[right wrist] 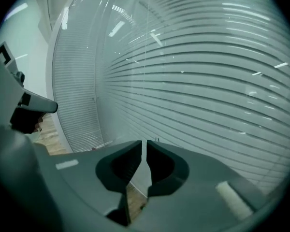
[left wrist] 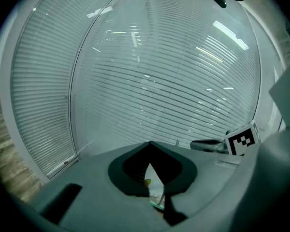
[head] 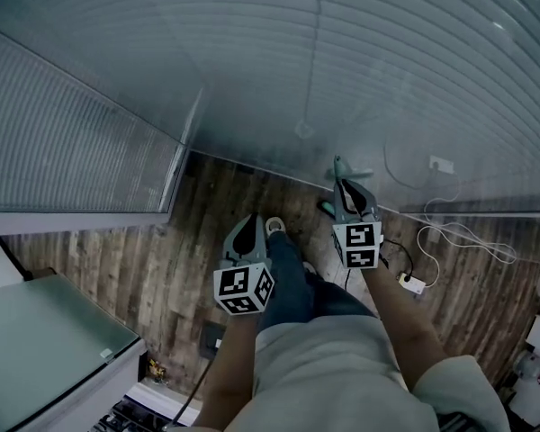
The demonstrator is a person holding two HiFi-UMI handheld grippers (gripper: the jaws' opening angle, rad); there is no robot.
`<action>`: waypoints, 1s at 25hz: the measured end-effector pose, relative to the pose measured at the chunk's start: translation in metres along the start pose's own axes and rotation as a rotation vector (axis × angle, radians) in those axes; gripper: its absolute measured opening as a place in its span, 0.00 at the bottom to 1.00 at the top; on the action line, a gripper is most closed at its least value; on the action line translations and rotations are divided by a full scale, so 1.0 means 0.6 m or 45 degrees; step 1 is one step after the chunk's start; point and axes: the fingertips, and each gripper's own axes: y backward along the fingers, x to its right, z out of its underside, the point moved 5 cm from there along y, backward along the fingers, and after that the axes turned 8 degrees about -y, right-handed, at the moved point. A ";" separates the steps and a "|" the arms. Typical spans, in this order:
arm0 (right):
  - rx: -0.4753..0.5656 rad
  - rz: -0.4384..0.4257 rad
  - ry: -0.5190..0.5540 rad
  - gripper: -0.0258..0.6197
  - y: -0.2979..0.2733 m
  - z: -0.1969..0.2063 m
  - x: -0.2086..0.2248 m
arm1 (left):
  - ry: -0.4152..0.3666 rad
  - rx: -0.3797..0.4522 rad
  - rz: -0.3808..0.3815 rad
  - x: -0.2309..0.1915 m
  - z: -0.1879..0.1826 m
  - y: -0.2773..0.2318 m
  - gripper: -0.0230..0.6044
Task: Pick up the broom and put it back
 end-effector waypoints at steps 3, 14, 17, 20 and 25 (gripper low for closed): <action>0.018 -0.026 0.007 0.06 0.028 -0.012 -0.014 | 0.001 0.011 -0.008 0.008 -0.002 0.020 0.05; 0.061 -0.176 0.004 0.05 0.125 -0.044 -0.085 | -0.015 0.044 -0.043 0.027 -0.004 0.089 0.05; 0.078 -0.235 0.013 0.05 0.152 -0.052 -0.105 | -0.024 0.056 -0.052 0.035 -0.007 0.104 0.05; 0.095 -0.288 0.022 0.05 0.175 -0.062 -0.119 | -0.037 0.067 -0.062 0.044 -0.012 0.122 0.05; 0.137 -0.365 0.033 0.05 0.202 -0.077 -0.146 | -0.046 0.090 -0.096 0.043 -0.015 0.157 0.04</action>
